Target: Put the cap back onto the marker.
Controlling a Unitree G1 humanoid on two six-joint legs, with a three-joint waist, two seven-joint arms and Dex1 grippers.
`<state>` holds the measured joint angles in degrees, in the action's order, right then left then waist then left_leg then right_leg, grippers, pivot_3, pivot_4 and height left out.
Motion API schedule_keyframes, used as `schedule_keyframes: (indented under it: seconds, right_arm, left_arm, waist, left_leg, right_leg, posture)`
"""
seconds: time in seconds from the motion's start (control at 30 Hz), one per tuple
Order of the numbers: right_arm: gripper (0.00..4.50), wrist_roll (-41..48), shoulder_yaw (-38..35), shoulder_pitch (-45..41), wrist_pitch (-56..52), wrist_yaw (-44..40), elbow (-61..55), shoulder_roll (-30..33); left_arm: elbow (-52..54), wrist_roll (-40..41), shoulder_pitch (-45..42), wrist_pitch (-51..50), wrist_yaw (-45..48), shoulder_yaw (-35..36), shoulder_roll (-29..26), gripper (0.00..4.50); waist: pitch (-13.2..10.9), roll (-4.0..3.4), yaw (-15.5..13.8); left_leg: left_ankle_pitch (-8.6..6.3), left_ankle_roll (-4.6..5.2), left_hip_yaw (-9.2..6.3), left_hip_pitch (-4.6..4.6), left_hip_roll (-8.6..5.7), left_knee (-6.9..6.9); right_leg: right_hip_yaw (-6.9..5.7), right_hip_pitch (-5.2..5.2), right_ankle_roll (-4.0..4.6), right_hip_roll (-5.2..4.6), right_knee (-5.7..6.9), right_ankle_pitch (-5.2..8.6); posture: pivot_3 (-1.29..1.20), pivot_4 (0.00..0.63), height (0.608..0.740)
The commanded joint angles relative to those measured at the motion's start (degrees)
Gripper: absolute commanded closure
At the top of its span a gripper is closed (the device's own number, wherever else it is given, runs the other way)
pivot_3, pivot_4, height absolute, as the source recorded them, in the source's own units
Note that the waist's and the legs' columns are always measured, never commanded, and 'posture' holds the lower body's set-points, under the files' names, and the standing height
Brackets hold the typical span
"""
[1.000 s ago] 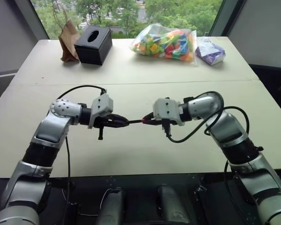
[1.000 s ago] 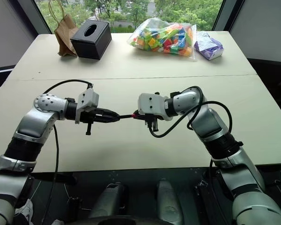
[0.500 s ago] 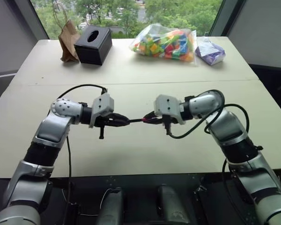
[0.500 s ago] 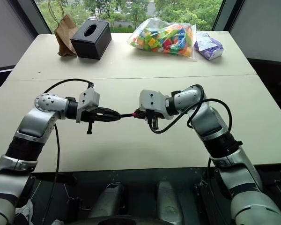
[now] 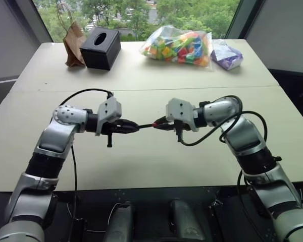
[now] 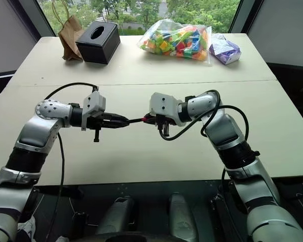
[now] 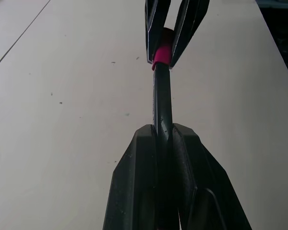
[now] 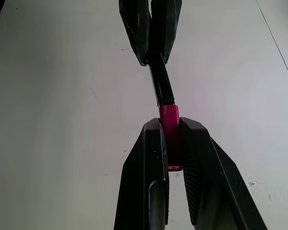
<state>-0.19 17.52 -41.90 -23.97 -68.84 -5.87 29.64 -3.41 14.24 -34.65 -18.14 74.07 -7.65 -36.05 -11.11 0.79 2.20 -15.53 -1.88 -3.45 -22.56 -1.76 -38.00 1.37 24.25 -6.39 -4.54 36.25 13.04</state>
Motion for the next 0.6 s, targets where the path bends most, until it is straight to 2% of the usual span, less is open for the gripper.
schedule_keyframes:
  seconds: [0.03, 0.6]
  right_arm:
    - [4.45, 3.04, 3.56, -1.89, 6.78, -1.93, -4.21, -3.57]
    - [4.45, 2.28, 4.6, -2.26, 9.53, -8.31, -3.53, -1.78]
  left_arm:
    - [3.92, 1.46, -2.66, 0.69, -1.4, -0.38, 2.03, 4.5]
    - [2.2, 0.14, -4.75, 2.22, 0.65, -0.82, 1.66, 4.5]
  waist:
    - [0.0, 0.0, 0.01]
    - [0.0, 0.0, 0.01]
  left_leg:
    - [0.0, 0.0, 0.0, 0.0, 0.0, 0.0]
    - [0.0, 0.0, 0.0, 0.0, 0.0, 0.0]
  right_leg:
    - [0.0, 0.0, 0.0, 0.0, 0.0, 0.0]
    - [0.0, 0.0, 0.0, 0.0, 0.0, 0.0]
  posture:
    - [0.0, 0.15, 0.74]
    - [0.0, 0.15, 0.74]
